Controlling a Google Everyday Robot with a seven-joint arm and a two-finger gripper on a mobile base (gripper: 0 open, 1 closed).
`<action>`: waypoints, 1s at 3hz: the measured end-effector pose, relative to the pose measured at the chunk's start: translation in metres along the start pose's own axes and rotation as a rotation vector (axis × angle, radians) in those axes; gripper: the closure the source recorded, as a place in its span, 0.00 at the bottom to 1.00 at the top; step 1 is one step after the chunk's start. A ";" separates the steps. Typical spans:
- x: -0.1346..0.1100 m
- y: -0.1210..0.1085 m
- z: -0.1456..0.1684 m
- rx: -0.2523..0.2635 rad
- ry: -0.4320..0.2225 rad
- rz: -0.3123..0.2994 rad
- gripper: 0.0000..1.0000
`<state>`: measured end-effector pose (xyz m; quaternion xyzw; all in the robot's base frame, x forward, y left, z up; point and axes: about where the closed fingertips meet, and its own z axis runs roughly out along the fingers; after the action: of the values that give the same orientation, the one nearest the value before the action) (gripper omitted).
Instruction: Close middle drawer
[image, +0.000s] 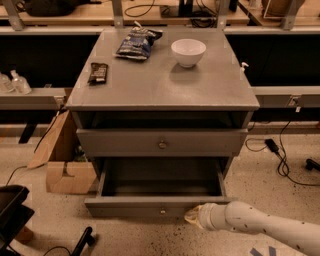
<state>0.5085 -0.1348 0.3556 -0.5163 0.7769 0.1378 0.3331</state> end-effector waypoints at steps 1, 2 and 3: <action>0.001 0.002 -0.001 0.000 0.000 -0.001 1.00; -0.010 -0.029 0.005 -0.003 0.001 -0.028 1.00; -0.011 -0.032 0.005 -0.008 0.002 -0.034 1.00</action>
Offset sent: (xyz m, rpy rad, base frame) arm 0.2247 -0.0206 0.0501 -0.0705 -0.0878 0.1423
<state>0.5418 -0.1377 0.3632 -0.5309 0.7678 0.1345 0.3325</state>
